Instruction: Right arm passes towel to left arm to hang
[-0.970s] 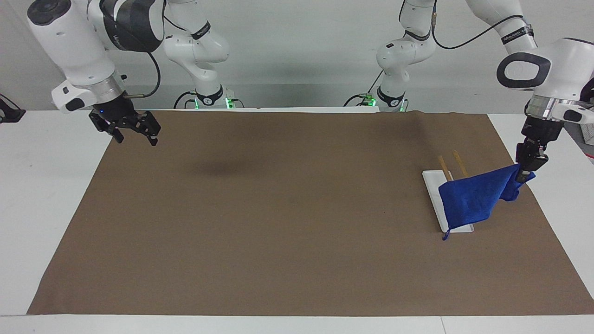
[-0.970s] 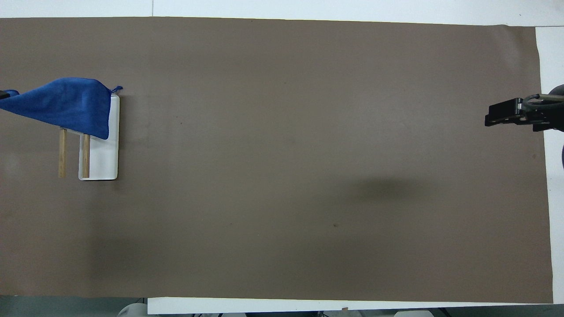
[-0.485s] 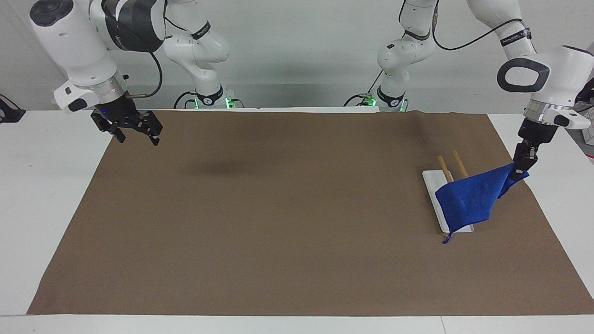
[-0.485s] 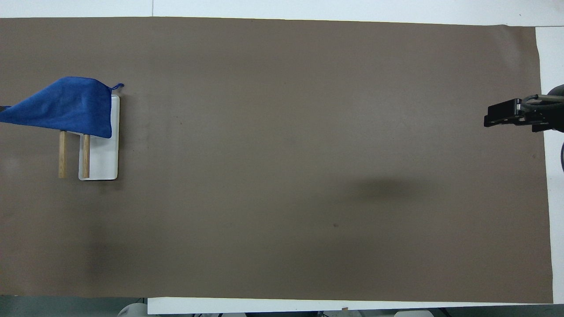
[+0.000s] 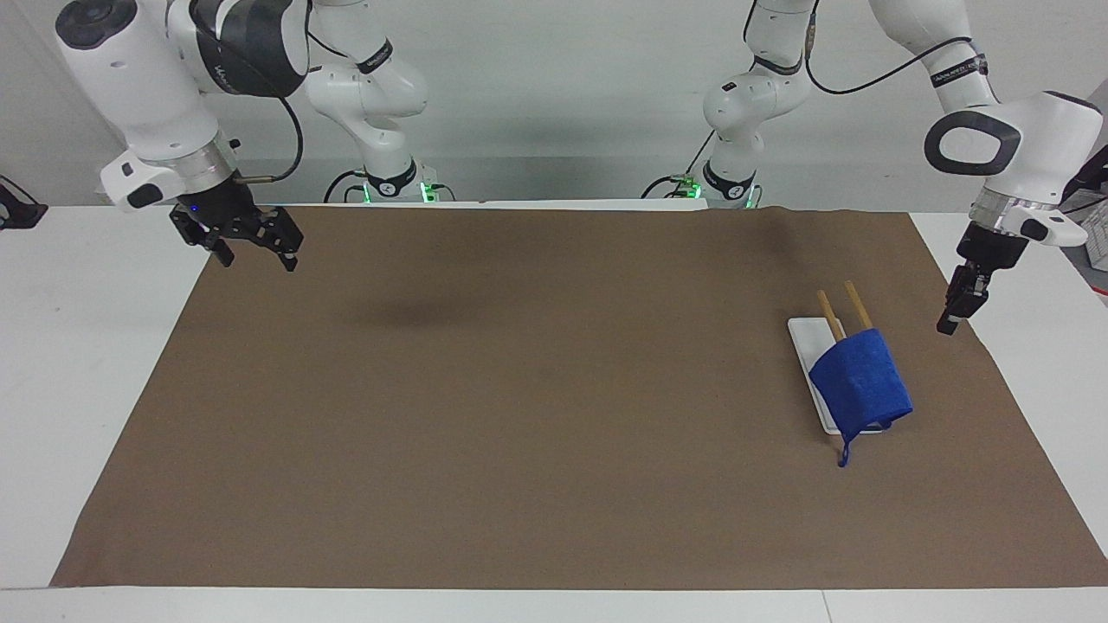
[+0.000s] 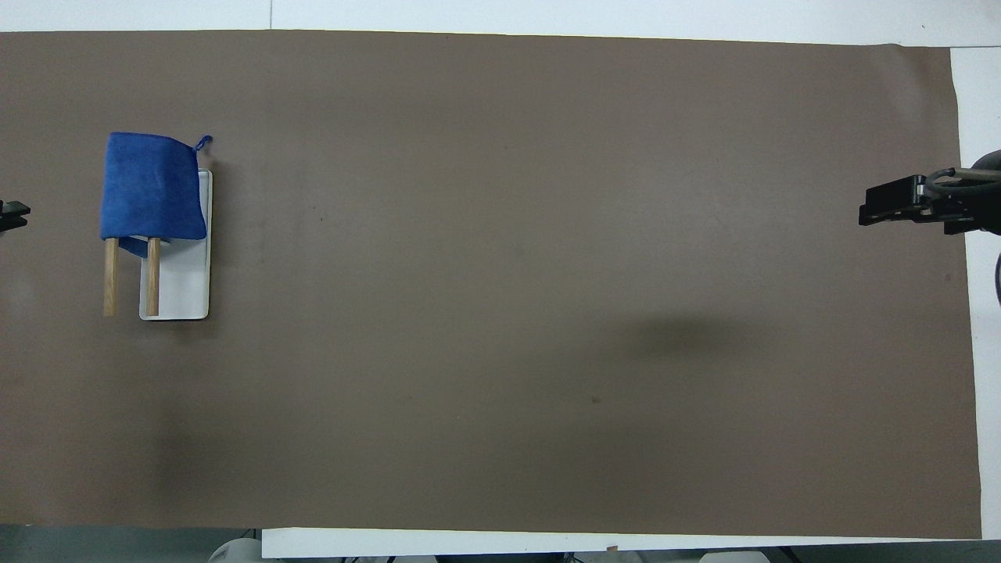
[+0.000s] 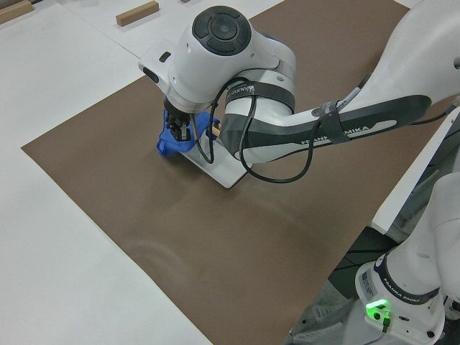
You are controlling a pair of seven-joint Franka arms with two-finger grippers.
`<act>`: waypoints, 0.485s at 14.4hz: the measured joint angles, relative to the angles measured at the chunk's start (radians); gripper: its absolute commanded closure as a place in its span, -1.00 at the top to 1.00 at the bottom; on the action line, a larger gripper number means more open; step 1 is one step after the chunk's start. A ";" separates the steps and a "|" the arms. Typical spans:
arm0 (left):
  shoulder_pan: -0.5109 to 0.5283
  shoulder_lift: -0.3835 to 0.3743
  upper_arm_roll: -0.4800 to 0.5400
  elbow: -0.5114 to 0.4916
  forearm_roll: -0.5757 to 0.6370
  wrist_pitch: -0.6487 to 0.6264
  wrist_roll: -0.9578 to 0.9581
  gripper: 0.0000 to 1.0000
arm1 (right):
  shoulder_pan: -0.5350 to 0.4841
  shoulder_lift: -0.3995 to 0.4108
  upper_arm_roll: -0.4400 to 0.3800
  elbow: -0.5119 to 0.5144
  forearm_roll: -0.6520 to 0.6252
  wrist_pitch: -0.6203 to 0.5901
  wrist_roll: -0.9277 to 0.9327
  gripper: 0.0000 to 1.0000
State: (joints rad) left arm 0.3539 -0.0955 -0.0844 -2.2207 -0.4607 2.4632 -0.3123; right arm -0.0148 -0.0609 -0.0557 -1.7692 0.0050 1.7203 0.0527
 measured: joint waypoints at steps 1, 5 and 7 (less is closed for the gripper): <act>0.007 -0.001 0.000 0.000 0.000 0.000 0.003 1.00 | 0.000 0.000 0.000 0.000 0.000 0.000 0.000 1.00; 0.011 -0.003 -0.004 0.046 0.094 -0.067 0.019 1.00 | 0.000 0.000 0.000 0.000 0.000 0.000 0.000 1.00; 0.005 -0.003 -0.010 0.135 0.204 -0.217 0.017 1.00 | 0.000 0.000 0.000 0.000 0.000 0.000 0.000 1.00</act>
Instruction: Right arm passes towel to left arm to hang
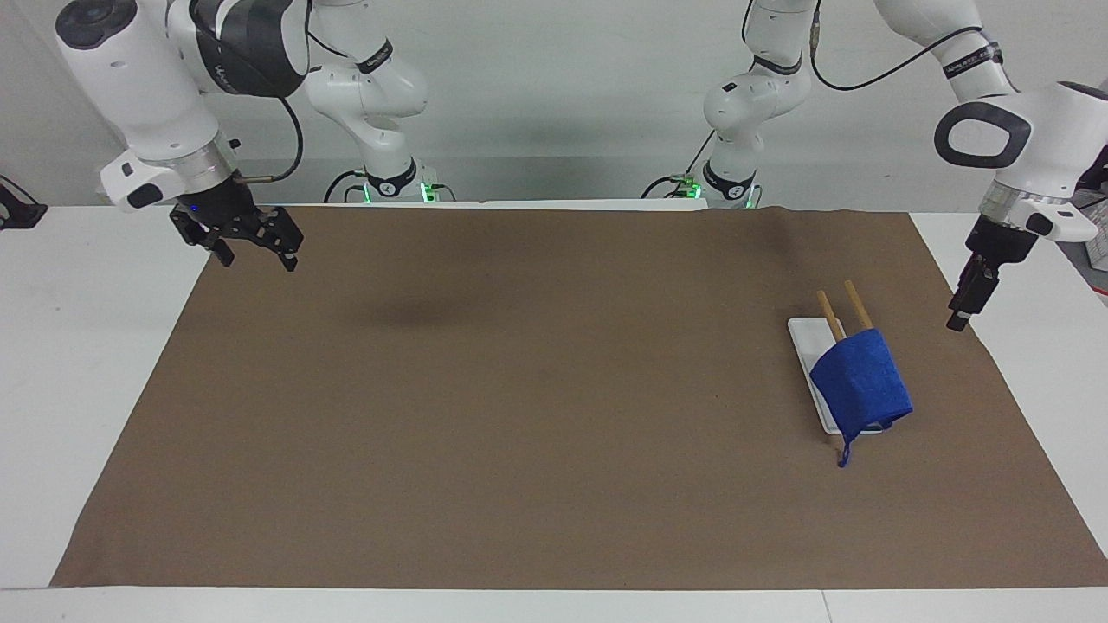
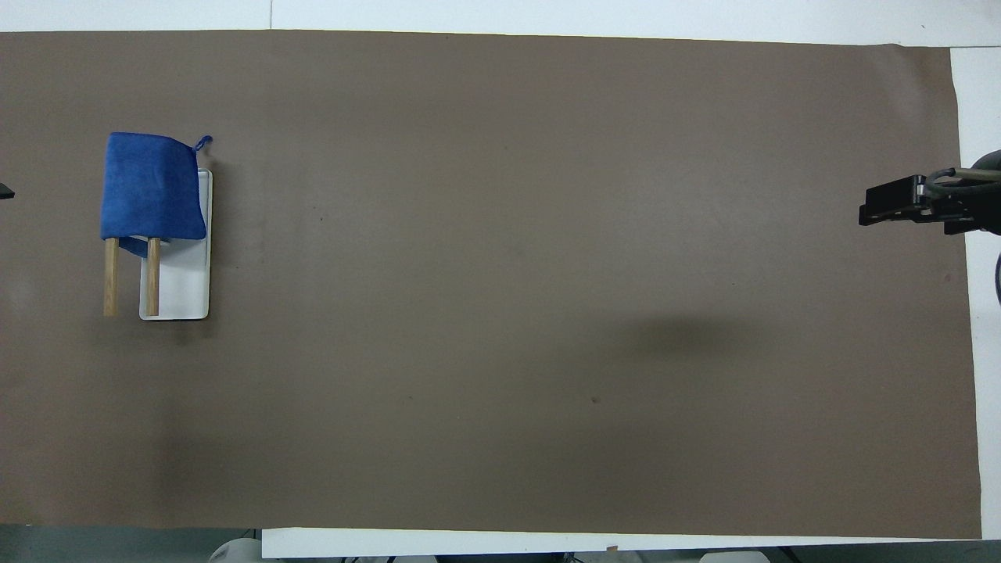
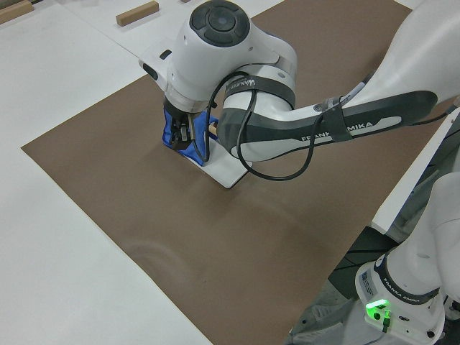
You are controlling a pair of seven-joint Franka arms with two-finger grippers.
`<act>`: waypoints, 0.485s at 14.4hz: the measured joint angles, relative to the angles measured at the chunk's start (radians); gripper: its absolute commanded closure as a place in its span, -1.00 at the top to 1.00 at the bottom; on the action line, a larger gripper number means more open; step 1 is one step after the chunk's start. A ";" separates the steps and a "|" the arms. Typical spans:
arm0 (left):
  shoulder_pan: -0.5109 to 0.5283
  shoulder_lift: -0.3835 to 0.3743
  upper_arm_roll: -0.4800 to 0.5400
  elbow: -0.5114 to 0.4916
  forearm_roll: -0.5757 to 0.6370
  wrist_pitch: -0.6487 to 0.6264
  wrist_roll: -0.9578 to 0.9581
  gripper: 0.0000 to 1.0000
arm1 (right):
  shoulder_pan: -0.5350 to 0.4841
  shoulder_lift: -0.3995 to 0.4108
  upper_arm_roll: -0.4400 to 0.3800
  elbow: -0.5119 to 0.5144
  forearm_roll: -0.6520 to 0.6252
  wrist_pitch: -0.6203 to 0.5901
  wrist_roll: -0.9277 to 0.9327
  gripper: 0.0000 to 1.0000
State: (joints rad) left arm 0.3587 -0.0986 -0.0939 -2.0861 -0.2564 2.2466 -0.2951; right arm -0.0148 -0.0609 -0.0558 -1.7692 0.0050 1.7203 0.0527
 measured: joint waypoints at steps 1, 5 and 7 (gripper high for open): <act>-0.008 0.001 -0.003 0.053 0.038 -0.086 0.000 1.00 | 0.000 0.000 0.000 0.000 0.000 0.000 0.000 1.00; -0.116 0.003 -0.010 0.247 0.210 -0.393 0.004 1.00 | 0.000 0.000 0.000 0.000 0.000 0.000 0.000 1.00; -0.198 0.011 -0.016 0.352 0.262 -0.584 0.005 1.00 | 0.000 0.000 0.000 0.000 0.000 0.000 0.000 1.00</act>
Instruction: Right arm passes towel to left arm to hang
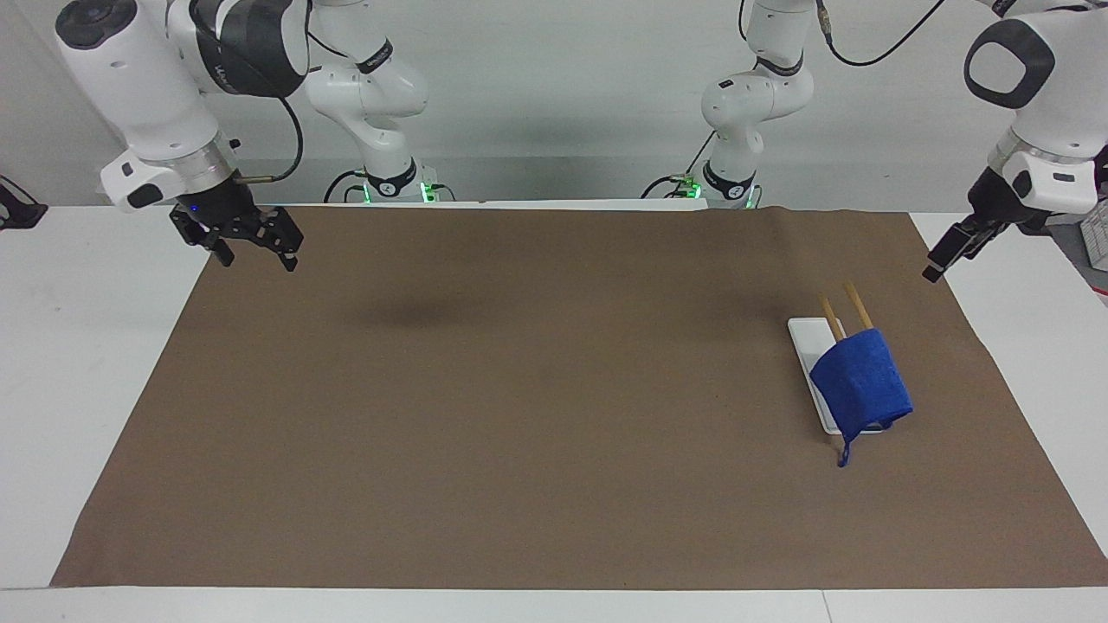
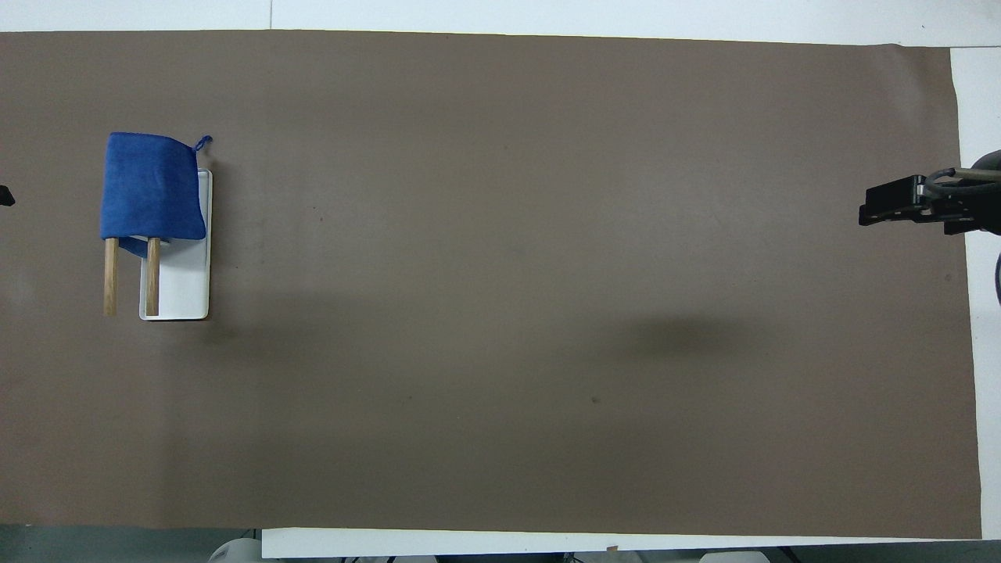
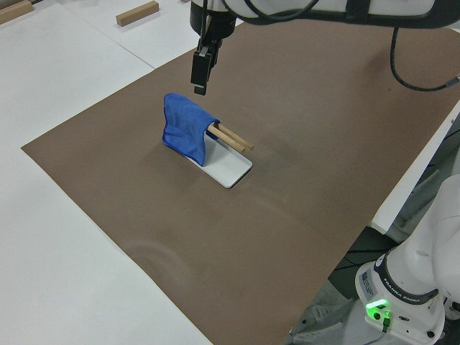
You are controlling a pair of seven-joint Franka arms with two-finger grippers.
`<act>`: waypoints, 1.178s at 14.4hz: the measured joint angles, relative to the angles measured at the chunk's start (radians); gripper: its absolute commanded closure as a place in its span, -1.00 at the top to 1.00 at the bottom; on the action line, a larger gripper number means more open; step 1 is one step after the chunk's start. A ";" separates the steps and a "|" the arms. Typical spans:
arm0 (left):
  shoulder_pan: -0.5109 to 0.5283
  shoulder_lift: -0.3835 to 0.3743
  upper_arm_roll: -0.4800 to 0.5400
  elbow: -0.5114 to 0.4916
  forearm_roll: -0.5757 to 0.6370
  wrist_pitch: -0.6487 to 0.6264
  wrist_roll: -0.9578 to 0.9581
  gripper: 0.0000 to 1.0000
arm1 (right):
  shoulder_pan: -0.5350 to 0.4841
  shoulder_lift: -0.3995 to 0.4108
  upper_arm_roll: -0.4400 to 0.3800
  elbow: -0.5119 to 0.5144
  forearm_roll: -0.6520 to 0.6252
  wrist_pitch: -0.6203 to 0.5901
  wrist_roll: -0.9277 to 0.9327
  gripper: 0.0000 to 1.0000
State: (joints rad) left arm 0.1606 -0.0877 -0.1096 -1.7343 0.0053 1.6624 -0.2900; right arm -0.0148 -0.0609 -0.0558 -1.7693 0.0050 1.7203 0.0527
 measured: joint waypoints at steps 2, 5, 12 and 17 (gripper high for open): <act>-0.066 0.018 -0.004 0.087 0.010 -0.168 0.033 1.00 | 0.000 0.000 0.000 0.000 0.000 0.000 0.000 1.00; -0.137 0.041 -0.005 0.147 0.006 -0.262 0.067 1.00 | 0.000 0.000 0.000 0.000 0.000 0.000 0.000 1.00; -0.198 0.027 0.056 0.118 -0.019 -0.274 0.138 1.00 | 0.000 0.000 0.000 0.000 0.000 0.000 0.000 1.00; -0.221 0.031 0.098 0.115 -0.029 -0.263 0.182 1.00 | 0.000 0.000 0.000 0.000 0.000 0.000 0.000 1.00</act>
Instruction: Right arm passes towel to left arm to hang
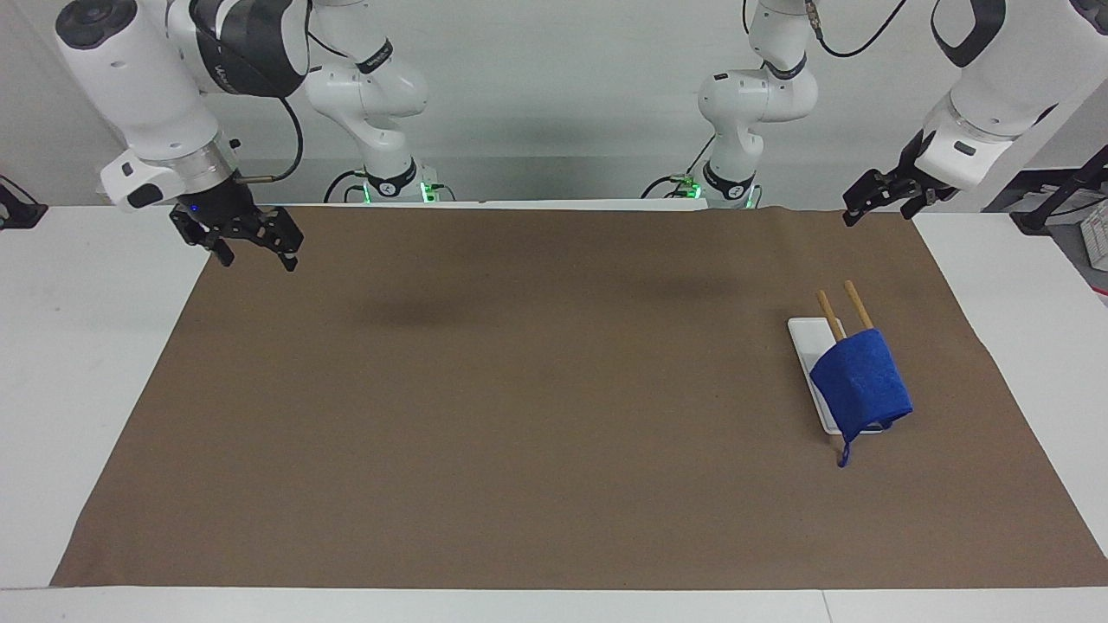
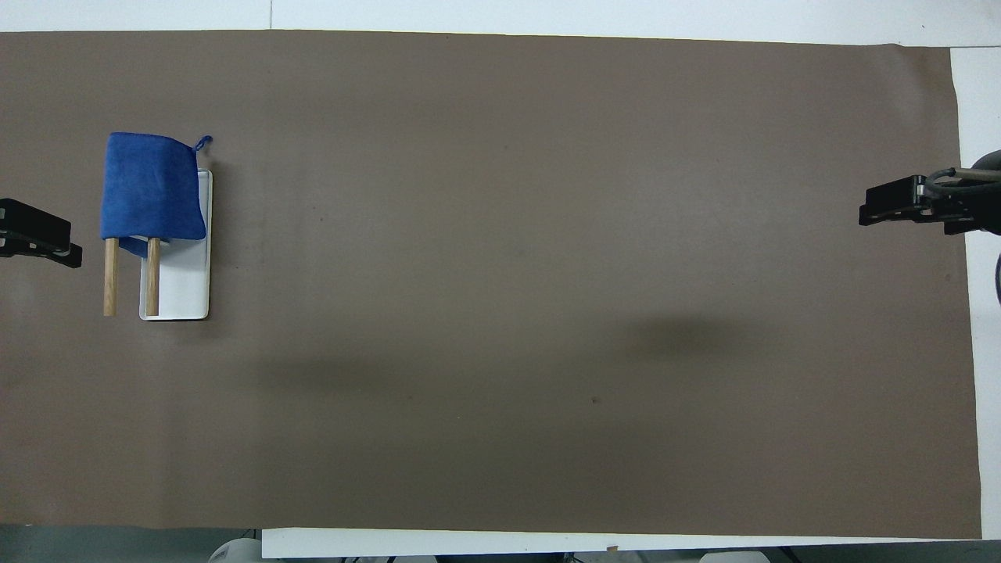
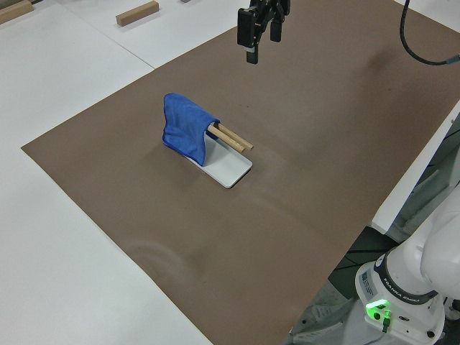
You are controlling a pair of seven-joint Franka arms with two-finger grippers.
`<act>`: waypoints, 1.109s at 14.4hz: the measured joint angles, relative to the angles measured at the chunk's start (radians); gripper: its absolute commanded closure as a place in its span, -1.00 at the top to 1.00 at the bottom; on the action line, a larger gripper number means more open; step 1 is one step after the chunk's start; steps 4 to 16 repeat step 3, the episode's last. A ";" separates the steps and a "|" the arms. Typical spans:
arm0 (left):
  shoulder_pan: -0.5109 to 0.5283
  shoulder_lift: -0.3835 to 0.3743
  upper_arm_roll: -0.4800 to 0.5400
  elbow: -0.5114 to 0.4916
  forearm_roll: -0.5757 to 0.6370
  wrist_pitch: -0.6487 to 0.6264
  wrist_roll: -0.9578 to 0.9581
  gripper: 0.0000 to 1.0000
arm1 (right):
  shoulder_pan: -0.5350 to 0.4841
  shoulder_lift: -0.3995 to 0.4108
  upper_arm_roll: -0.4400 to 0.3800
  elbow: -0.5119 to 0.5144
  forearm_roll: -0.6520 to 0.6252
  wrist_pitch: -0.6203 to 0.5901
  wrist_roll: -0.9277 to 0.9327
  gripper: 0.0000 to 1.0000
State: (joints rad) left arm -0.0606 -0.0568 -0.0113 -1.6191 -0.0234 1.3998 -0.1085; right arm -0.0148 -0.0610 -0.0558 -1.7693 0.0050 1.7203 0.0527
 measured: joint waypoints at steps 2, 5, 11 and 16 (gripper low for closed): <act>-0.001 0.004 0.001 0.000 -0.025 0.009 0.000 1.00 | 0.000 0.000 0.000 0.000 0.000 0.000 0.000 1.00; -0.001 0.007 0.001 0.000 -0.034 0.013 0.001 1.00 | 0.000 0.000 0.000 0.000 0.000 0.000 0.000 1.00; -0.001 0.007 0.001 0.000 -0.034 0.013 0.001 1.00 | 0.000 0.000 0.000 0.000 0.000 0.000 0.000 1.00; -0.001 0.007 0.001 0.000 -0.034 0.013 0.001 1.00 | 0.000 0.000 0.000 0.000 0.000 0.000 0.000 1.00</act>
